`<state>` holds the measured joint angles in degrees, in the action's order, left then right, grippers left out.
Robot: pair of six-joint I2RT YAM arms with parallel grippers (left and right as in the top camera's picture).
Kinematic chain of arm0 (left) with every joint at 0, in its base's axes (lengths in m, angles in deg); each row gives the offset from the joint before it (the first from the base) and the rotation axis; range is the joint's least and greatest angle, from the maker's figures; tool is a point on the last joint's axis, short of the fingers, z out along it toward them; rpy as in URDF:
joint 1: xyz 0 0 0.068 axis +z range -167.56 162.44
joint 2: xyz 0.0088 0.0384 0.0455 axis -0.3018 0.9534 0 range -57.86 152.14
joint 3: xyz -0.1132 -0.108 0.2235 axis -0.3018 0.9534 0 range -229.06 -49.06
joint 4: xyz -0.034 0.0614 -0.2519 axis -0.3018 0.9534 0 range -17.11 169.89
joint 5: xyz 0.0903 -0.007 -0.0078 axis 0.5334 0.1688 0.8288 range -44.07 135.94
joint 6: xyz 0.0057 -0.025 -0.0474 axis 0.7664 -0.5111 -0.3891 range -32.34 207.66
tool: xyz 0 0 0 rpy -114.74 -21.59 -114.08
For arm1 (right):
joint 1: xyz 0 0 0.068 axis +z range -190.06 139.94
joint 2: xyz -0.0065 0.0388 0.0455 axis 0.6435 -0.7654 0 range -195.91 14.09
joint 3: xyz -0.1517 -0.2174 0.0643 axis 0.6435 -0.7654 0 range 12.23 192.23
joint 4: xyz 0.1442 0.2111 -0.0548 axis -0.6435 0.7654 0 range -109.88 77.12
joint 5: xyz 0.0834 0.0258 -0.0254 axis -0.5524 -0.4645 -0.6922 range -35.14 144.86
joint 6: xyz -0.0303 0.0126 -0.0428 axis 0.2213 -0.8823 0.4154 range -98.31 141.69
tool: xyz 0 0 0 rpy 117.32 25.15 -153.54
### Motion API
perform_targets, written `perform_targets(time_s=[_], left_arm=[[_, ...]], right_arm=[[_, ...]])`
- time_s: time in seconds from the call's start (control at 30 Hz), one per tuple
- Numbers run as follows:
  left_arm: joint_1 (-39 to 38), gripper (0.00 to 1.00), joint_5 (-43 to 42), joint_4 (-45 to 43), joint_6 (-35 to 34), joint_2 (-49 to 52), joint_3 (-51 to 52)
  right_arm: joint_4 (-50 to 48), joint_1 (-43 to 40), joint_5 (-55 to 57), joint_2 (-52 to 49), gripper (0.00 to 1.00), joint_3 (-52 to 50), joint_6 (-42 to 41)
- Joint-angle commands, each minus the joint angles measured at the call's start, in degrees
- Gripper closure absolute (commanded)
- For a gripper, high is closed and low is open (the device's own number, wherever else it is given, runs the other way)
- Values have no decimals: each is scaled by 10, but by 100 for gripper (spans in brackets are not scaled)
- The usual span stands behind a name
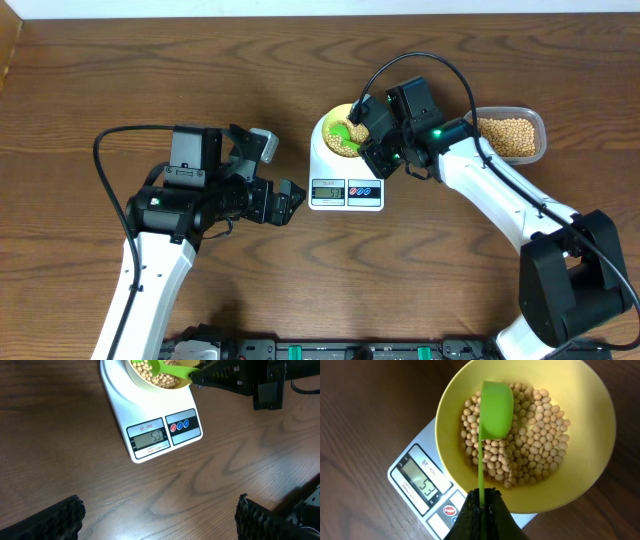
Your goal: Scoop item into bowl and weigh 50g on scale
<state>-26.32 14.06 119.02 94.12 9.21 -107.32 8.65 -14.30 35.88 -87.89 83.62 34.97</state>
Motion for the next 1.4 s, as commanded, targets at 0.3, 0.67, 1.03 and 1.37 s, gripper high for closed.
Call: perform_targets(time_s=[0.3,0.67,1.03,1.37], left_arm=[[-1,2,-9,1,10,0,-1],[-1,2,-9,1,10,0,-1],[-1,2,-9,1,10,0,-1],[-1,2,-9,1,10,0,-1]], right_arm=[[4,-22,-89,-6,99,1,-38],[3,-54,-110,-5,99,2,-66],[-28,-96,-145,15,99,2,-81],[-28,-154,-224,57,99,2,-99]])
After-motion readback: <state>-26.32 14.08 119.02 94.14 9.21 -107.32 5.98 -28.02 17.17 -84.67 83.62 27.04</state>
